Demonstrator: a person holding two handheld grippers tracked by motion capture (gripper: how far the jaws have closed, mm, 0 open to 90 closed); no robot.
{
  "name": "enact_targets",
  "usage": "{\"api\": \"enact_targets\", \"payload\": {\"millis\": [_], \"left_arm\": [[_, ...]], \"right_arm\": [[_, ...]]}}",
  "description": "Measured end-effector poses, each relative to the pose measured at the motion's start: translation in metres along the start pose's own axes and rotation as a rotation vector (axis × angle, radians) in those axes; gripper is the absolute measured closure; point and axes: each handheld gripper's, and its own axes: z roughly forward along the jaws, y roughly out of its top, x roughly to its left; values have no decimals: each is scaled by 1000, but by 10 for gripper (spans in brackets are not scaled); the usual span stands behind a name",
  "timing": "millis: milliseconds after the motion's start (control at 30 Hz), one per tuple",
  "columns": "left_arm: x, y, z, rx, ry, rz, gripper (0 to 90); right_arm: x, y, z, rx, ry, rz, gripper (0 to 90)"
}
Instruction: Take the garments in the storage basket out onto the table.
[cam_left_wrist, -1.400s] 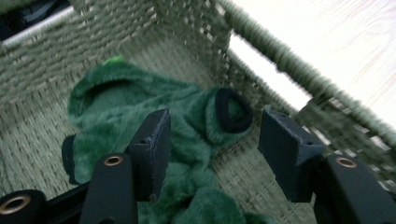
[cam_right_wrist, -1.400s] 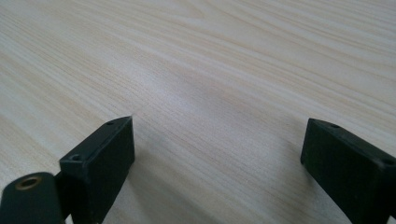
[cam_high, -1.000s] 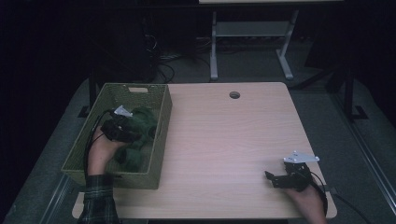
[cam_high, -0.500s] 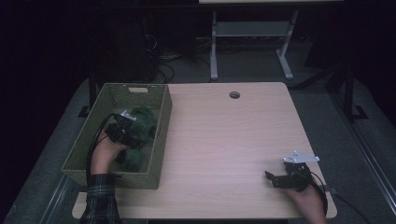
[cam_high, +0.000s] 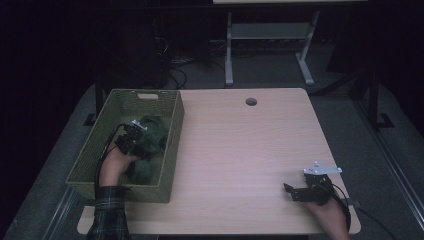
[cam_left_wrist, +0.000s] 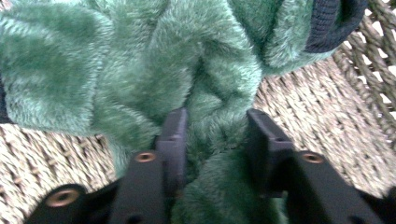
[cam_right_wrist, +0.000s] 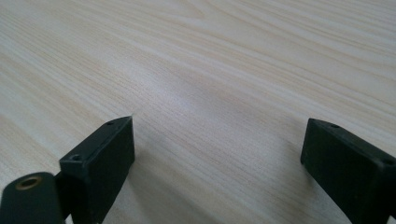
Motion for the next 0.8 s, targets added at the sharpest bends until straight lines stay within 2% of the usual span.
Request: {"api": "enact_targets", "payload": {"millis": [33, 100, 200, 267, 467, 800], "left_arm": [[0, 0, 0, 4, -8, -6, 689], [-1, 1, -2, 11, -28, -28, 759], [0, 1, -4, 8, -27, -35, 768], [0, 1, -7, -8, -16, -37, 770], [1, 0, -16, -55, -32, -50, 770], [-4, -1, -45, -152, -43, -23, 769]], "right_arm": [[0, 0, 0, 0, 0, 0, 95], [0, 0, 0, 0, 0, 0, 95], [0, 0, 0, 0, 0, 0, 95], [0, 0, 0, 0, 0, 0, 95], [0, 0, 0, 0, 0, 0, 95], [0, 0, 0, 0, 0, 0, 95]]}}
